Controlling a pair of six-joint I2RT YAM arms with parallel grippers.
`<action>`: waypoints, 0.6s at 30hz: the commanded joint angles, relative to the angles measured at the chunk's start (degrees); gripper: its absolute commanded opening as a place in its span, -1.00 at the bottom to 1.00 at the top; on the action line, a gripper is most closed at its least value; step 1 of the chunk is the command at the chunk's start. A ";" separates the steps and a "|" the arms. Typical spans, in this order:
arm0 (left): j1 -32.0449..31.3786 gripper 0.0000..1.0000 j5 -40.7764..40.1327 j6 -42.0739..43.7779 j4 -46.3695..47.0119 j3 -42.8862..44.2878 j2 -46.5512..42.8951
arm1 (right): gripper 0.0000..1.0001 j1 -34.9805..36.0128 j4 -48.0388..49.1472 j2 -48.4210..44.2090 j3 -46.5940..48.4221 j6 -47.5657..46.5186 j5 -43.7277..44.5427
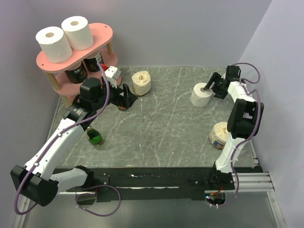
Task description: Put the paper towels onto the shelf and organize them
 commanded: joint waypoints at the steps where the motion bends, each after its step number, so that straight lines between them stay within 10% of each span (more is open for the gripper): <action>1: -0.19 0.93 -0.71 0.32 1.42 0.69 -0.98 | 0.69 1.37 -0.39 0.64 2.71 -0.89 0.30; 10: -0.01 0.93 -0.80 0.49 1.16 0.86 -0.81 | 0.13 4.79 -2.15 -1.64 3.41 -1.59 2.59; 18: 0.34 0.93 -2.38 0.58 1.69 0.34 -1.86 | 0.04 14.90 -1.71 -9.46 -4.21 -0.10 3.46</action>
